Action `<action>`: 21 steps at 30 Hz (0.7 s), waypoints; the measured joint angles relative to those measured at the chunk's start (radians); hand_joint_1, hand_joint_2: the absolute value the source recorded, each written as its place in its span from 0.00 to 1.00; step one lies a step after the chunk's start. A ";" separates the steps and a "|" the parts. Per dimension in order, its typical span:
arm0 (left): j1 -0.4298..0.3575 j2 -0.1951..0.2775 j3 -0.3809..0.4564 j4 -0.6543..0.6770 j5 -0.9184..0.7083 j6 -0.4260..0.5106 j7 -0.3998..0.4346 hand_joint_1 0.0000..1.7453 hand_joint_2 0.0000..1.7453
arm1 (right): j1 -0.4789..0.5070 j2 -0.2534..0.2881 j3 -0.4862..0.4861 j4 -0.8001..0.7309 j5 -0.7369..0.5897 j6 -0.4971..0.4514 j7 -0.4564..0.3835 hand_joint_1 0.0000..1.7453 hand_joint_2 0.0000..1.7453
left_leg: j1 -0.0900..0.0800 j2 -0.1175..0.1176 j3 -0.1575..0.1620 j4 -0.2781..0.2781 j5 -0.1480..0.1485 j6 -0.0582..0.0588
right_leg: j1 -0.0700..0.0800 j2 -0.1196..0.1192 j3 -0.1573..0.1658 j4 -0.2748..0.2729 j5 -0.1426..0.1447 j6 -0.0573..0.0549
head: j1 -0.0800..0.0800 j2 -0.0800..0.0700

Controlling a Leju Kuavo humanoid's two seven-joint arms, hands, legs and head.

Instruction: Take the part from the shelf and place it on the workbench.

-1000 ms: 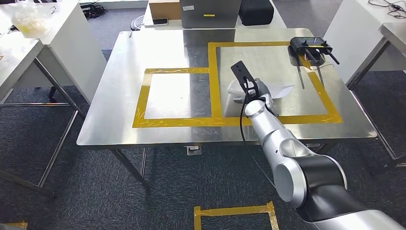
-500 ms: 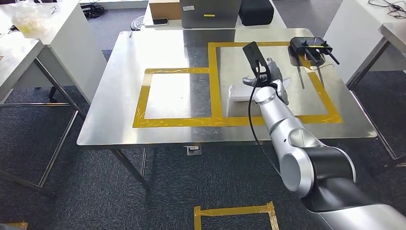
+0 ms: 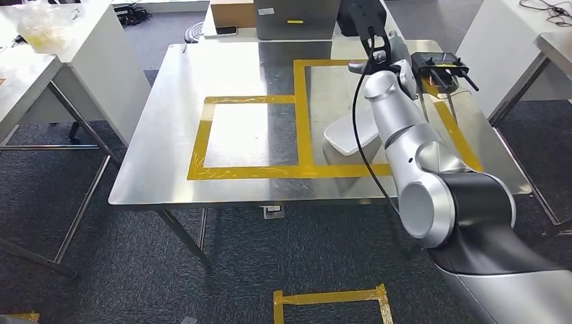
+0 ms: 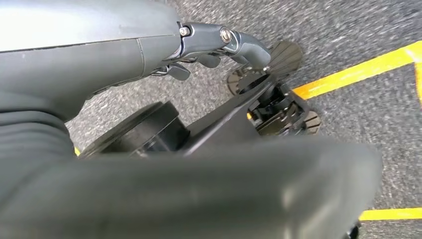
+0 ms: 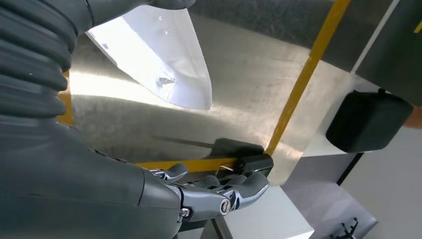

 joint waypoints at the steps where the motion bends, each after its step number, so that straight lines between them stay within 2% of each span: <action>1: -0.001 0.000 0.000 0.000 -0.006 0.000 -0.008 0.00 0.00 | -0.005 0.000 0.000 0.000 0.003 0.002 0.001 0.00 1.00 | 0.000 0.000 0.000 0.000 0.000 0.000 | 0.000 0.000 0.000 0.000 0.000 0.000 | 0.000 0.000; 13: -0.003 0.000 0.000 -0.003 -0.023 0.000 -0.021 0.00 0.00 | -0.019 0.000 0.000 0.000 0.024 0.016 0.003 0.00 1.00 | -0.001 0.000 0.000 0.003 -0.002 0.003 | -0.001 0.000 0.001 -0.001 0.001 0.001 | 0.000 0.000; 16: -0.003 0.000 0.000 -0.003 -0.022 0.000 -0.018 0.00 0.00 | -0.021 0.000 0.000 0.000 0.028 0.020 0.004 0.00 1.00 | -0.003 0.000 0.000 0.006 -0.004 0.007 | -0.003 0.000 0.003 -0.001 0.000 0.004 | 0.000 0.000; 21: -0.003 0.000 0.000 -0.003 -0.022 0.000 -0.017 0.00 0.00 | -0.022 0.000 0.000 0.000 0.029 0.023 0.004 0.00 1.00 | -0.008 0.000 -0.001 0.016 -0.014 0.019 | -0.008 0.000 0.008 -0.001 -0.005 0.016 | 0.000 0.000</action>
